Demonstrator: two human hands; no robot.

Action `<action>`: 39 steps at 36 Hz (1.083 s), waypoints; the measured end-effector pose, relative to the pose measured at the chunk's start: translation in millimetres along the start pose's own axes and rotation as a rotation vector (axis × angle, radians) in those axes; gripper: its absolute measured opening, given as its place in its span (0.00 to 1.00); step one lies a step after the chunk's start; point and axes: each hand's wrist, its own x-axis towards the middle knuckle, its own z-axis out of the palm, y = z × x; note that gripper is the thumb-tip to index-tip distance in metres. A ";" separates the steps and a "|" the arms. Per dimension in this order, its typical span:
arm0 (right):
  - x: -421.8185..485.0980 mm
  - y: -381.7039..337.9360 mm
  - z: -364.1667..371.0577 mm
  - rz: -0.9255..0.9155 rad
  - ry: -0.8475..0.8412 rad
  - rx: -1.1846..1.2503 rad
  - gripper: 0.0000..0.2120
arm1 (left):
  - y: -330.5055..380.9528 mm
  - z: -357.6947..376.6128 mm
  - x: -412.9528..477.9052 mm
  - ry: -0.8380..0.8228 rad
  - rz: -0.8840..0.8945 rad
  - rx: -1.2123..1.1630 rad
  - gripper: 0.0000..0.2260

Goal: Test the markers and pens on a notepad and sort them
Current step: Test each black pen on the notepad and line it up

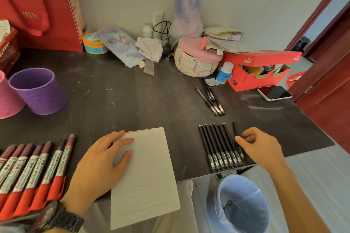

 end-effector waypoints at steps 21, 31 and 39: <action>0.0 -0.1 -7.9 0.007 -0.068 0.200 0.06 | 2.2 -1.5 -1.6 0.029 -0.006 -0.012 0.16; 0.8 6.9 -5.4 -0.012 -0.001 0.146 0.05 | 1.0 -0.3 -2.3 0.046 0.004 -0.005 0.16; -1.8 4.6 -4.8 0.004 -0.034 0.093 0.08 | -0.9 0.8 -2.2 0.045 0.008 -0.013 0.17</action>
